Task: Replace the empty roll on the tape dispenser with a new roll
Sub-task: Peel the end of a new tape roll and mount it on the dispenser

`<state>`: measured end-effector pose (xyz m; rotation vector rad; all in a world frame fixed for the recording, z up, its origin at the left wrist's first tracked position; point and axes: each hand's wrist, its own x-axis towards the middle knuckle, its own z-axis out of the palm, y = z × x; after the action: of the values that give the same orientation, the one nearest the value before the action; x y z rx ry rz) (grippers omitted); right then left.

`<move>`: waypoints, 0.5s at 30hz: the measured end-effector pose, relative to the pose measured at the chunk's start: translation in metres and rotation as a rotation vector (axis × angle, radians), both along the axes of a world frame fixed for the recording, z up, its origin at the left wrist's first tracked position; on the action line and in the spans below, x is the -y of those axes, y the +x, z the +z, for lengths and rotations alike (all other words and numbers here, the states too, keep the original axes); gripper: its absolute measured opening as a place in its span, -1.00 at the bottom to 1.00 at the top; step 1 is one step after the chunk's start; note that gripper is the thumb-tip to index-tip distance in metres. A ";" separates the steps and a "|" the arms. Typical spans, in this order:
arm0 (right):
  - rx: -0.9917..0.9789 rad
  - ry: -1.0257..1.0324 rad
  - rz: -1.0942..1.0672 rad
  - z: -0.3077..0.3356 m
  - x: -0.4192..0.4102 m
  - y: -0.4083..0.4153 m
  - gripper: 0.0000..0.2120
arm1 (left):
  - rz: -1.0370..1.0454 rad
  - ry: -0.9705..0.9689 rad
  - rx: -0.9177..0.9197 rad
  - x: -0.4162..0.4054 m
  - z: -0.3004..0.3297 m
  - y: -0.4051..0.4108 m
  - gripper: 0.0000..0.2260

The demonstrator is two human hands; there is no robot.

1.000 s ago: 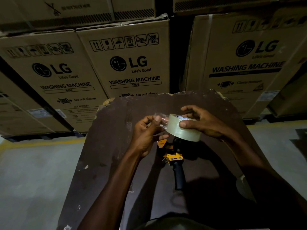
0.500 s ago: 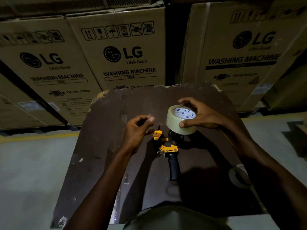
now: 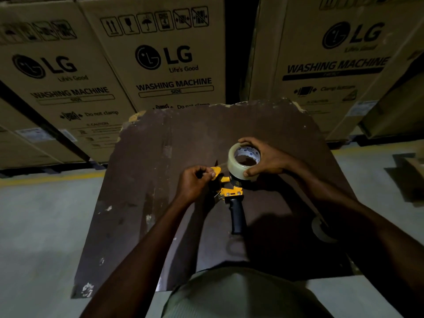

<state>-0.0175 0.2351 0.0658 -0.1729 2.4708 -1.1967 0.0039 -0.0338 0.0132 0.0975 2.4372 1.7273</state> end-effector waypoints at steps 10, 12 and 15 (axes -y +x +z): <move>-0.008 0.059 -0.075 -0.031 0.009 0.003 -0.10 | 0.033 -0.131 0.038 -0.005 -0.030 0.006 -0.86; -0.012 0.074 -0.081 -0.034 0.011 0.004 -0.11 | 0.045 -0.157 0.037 -0.005 -0.035 0.006 -0.88; 0.003 0.083 -0.088 -0.035 0.013 0.007 -0.11 | 0.054 -0.231 0.083 -0.008 -0.043 0.007 -0.85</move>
<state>-0.0110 0.2217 0.0304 -0.0398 2.5436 -1.1254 0.0108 -0.0259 -0.0295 -0.0658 2.5770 1.4251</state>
